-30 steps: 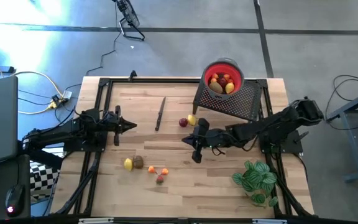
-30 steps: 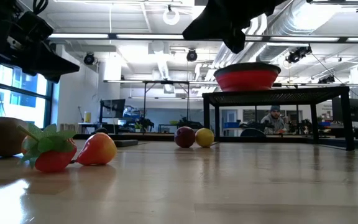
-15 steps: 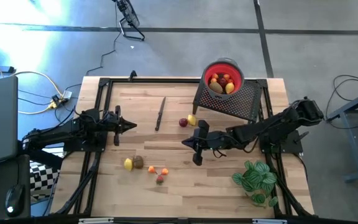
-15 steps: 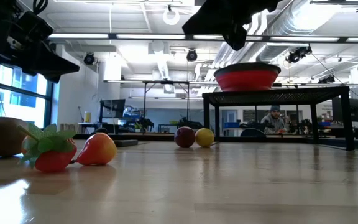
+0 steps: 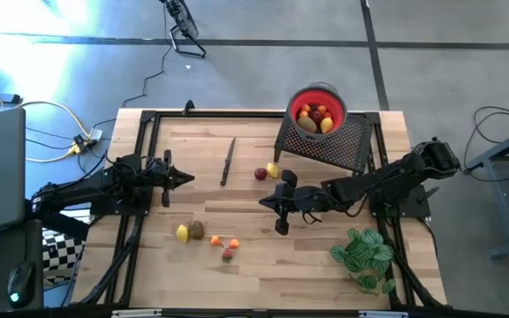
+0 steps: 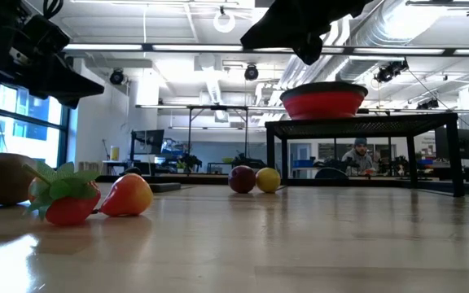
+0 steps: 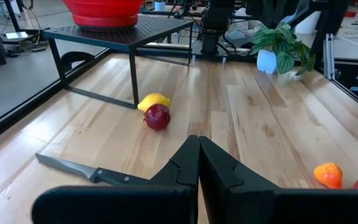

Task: Pick & Place Fruit
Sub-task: Put the yellow lemon into the red strainer bowl on the shelf

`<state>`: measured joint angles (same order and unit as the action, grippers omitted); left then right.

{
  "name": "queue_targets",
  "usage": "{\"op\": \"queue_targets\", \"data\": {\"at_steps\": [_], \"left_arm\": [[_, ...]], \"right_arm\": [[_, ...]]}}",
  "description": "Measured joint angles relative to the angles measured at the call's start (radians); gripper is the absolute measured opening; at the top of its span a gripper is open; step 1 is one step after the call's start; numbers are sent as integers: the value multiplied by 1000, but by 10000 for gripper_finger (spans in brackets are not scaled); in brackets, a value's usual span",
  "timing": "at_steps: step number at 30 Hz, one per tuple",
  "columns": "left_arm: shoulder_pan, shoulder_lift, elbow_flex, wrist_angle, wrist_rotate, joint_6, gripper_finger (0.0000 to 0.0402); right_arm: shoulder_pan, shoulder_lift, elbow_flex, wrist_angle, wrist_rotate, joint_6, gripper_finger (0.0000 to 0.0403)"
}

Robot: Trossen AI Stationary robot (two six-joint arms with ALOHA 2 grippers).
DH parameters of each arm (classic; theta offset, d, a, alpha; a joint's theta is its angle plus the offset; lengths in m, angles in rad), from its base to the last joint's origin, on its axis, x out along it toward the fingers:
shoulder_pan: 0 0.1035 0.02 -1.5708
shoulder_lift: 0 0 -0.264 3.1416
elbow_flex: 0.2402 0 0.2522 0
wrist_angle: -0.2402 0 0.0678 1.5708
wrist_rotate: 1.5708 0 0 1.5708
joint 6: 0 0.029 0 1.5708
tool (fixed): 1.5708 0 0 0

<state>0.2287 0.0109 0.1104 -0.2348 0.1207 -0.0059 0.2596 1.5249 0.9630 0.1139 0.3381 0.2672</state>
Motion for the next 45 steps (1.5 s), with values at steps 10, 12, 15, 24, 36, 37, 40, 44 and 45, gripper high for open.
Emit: {"op": "queue_targets", "data": {"at_steps": [10,12,15,24,36,37,40,44,45], "left_arm": [[0,0,-4,61,5,-105,0],[0,-1,-4,77,16,-105,0],[0,-1,-4,80,16,-105,0],[0,-1,-2,74,20,-105,0],[0,0,0,40,23,-130,0],[0,0,0,40,23,-130,0],[0,0,0,38,21,-130,0],[0,0,0,26,19,-129,0],[0,0,0,22,19,-129,0]], "right_arm": [[0,0,0,1,0,-10,2],[0,0,0,1,0,-10,2],[0,0,0,-1,0,-10,2],[0,0,0,-6,0,-11,2],[0,0,0,-5,3,-33,2],[0,0,0,-6,3,-33,2],[0,0,0,-5,4,-32,2],[0,0,0,-6,3,-32,2],[0,0,0,-5,3,-31,2]]}}
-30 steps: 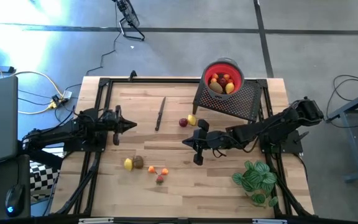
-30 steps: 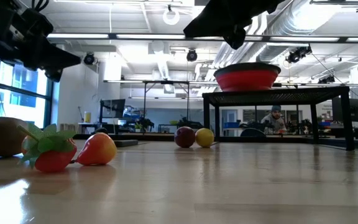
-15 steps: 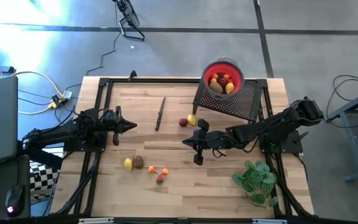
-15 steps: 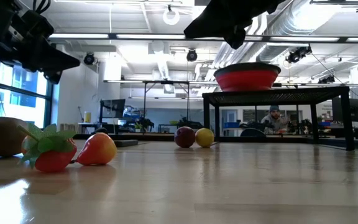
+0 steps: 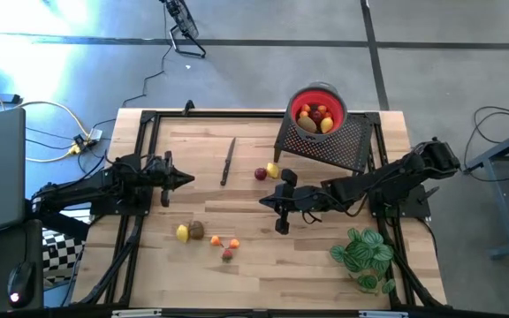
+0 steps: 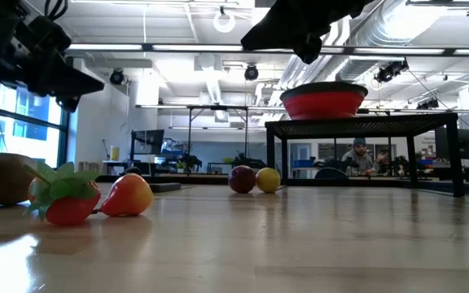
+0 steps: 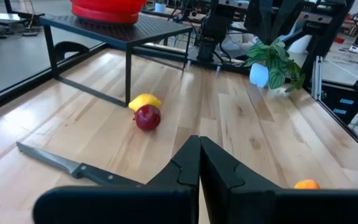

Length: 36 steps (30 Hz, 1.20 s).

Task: Pick & Place Fruit
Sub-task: Put the yellow lemon into the red strainer bowl on the shelf

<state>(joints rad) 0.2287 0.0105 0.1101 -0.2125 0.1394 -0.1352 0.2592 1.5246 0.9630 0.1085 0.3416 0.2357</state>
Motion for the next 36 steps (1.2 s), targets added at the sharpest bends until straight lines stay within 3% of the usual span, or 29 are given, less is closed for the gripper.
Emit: {"op": "queue_targets", "data": {"at_steps": [31,36], "left_arm": [[0,0,3,-24,-7,52,0],[0,0,4,-37,-7,53,0]], "right_arm": [[-5,0,1,61,-5,-30,2],[-10,0,1,61,-4,75,2]]}}
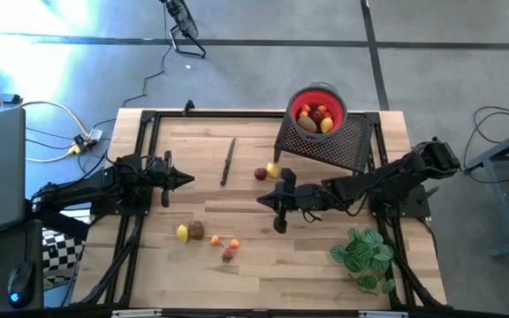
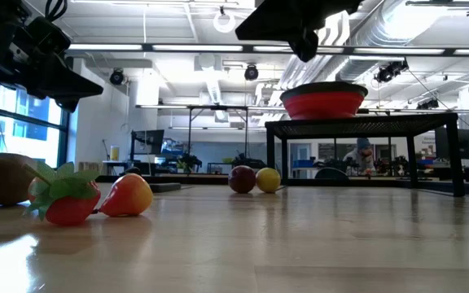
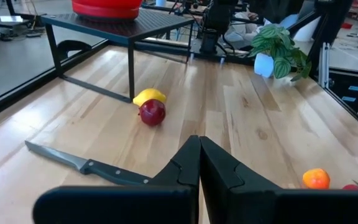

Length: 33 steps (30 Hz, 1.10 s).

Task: Pick & Place Fruit
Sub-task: Put the yellow lemon into the red strainer bowl on the shelf

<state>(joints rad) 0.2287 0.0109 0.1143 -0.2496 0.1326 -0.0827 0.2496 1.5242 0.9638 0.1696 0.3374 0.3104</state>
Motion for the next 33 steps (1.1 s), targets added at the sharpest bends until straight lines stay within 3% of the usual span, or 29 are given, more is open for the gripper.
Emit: {"op": "queue_targets", "data": {"at_steps": [6,13,23,33], "left_arm": [[0,0,0,-4,0,57,0],[0,0,0,-6,0,69,0],[0,0,-1,-8,-22,214,0],[0,0,-2,-7,-56,310,0]], "right_arm": [[-8,0,0,0,66,194,2],[19,0,0,39,337,217,2],[166,16,11,52,679,367,2],[208,159,193,35,803,290,2]]}}
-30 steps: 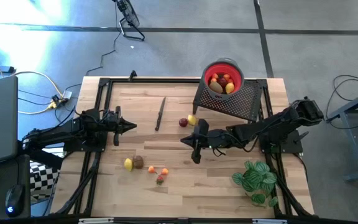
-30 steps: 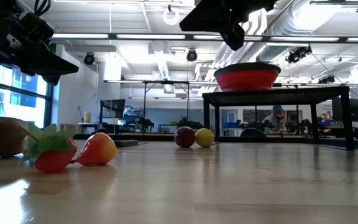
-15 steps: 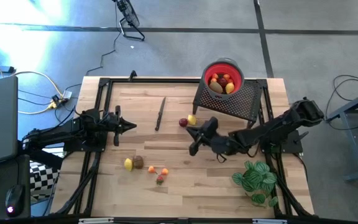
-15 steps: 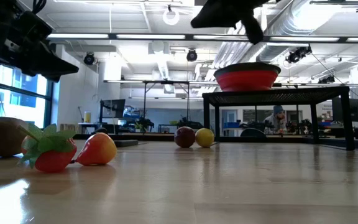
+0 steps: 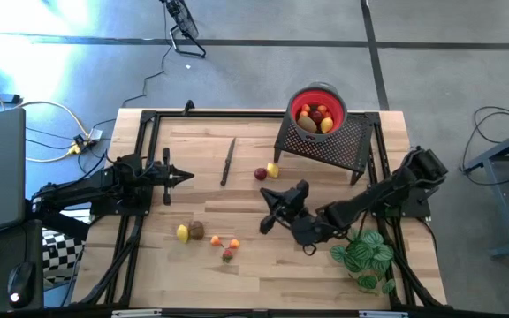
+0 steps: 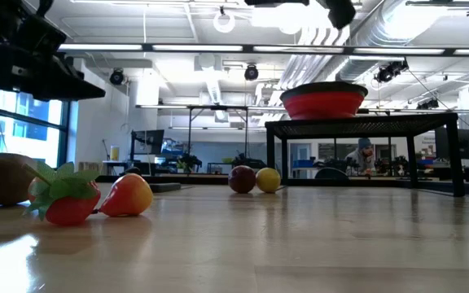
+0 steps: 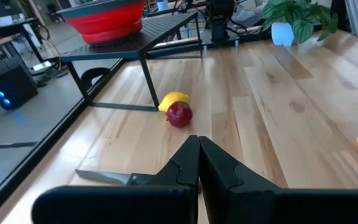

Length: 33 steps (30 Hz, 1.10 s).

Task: Pick & Place Fruit
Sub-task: Put the yellow lemon into the red strainer bowl on the shelf

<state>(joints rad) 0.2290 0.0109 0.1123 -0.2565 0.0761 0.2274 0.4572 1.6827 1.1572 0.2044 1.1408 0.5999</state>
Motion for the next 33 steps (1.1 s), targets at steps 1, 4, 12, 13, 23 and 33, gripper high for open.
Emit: {"op": "queue_targets", "data": {"at_steps": [1,4,12,13,23,33], "left_arm": [[0,0,0,0,0,7,0],[0,0,0,0,0,14,0],[0,0,0,0,0,12,0],[0,0,0,0,0,12,0],[0,0,-1,-1,0,4,0],[0,0,-1,0,1,4,0]], "right_arm": [[-1,11,19,-9,9,2,2],[-2,36,62,-47,43,25,2],[-2,44,97,-187,5,195,2],[-2,43,97,-218,-18,227,2],[-47,122,96,-683,-295,921,2],[-127,225,97,-547,-417,943,2]]}}
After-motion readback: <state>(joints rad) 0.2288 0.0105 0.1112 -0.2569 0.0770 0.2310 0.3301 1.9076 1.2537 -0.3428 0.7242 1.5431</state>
